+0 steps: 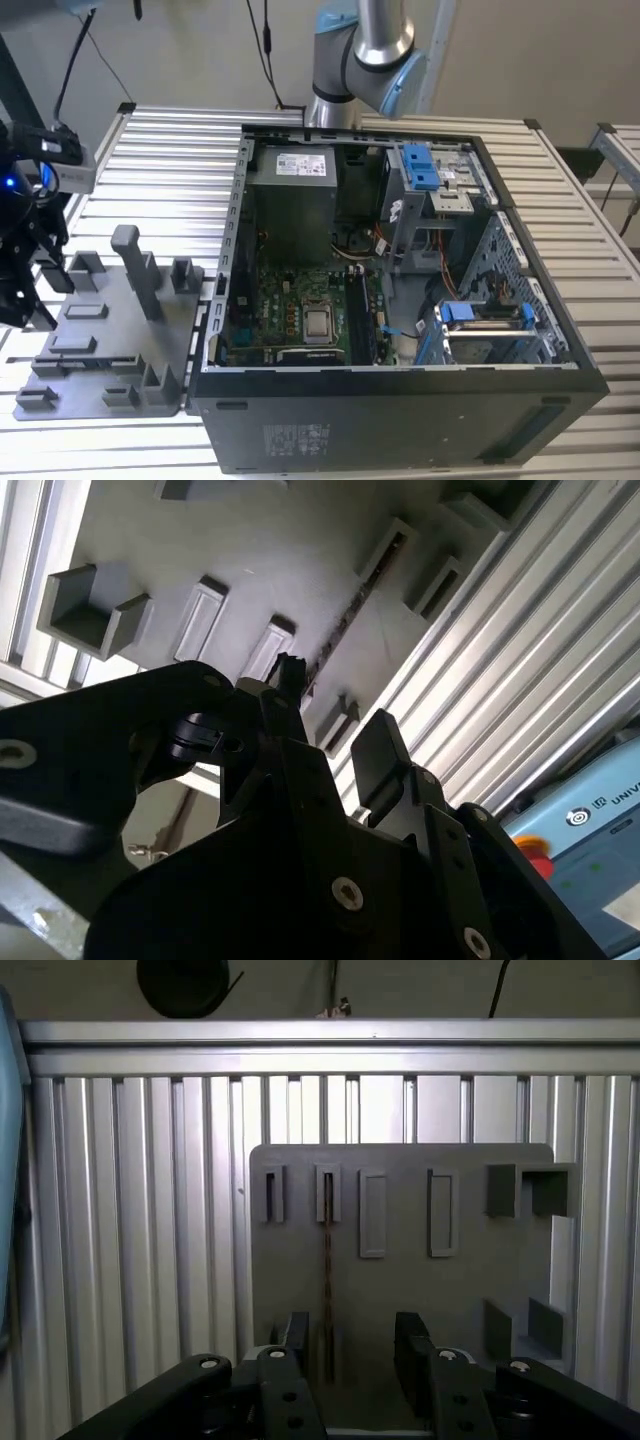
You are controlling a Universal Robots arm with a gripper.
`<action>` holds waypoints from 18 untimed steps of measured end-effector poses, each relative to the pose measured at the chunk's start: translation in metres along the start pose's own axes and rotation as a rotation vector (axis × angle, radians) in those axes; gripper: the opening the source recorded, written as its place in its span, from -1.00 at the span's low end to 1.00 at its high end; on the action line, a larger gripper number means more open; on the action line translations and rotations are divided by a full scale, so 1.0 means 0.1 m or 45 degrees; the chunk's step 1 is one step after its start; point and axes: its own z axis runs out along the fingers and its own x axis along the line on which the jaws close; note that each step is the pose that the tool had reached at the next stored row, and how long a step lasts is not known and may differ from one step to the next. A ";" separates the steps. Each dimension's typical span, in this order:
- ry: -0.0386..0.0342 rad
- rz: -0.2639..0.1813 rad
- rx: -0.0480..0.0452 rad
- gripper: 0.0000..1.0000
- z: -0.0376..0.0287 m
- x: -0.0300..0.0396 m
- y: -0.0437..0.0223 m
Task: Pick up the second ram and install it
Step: 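Pick up the second ram and move it above second insertion slot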
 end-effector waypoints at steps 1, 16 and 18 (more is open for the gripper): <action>0.0000 0.000 0.000 -0.04 0.013 0.000 0.000; 0.0000 0.000 0.000 -0.04 0.203 0.014 0.000; 0.0001 0.000 0.000 -0.04 0.230 0.016 0.001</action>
